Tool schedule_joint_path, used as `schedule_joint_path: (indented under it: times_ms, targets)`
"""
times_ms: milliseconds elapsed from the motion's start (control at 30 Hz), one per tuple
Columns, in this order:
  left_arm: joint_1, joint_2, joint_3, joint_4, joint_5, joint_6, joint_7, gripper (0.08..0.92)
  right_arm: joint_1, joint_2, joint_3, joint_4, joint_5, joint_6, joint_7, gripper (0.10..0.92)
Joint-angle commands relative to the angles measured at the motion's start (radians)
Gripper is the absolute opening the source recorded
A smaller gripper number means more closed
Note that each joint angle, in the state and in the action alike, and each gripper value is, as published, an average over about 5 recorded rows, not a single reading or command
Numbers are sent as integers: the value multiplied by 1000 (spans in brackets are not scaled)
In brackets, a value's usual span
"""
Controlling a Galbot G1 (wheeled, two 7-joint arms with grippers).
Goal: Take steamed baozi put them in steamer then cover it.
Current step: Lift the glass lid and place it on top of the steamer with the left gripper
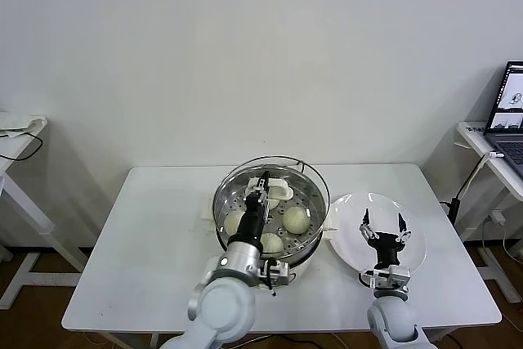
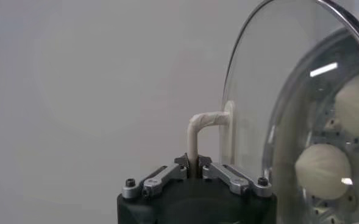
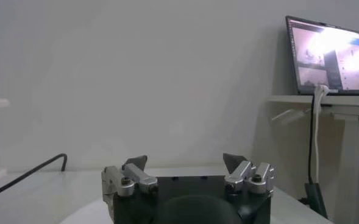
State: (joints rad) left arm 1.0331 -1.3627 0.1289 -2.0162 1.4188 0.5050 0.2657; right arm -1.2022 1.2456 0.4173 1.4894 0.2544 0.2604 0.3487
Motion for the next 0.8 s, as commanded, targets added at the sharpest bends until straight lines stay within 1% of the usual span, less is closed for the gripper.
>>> schedule_joint_path:
  times_ms: [33,800]
  targets:
    - [-38,-72,58,108,116,57,66,195,3,6,-1,-11,-4,2,-1,823]
    - [-26,-94,18,156,193,27,50,195,4,4,-2,-13,-2,2,-2,823]
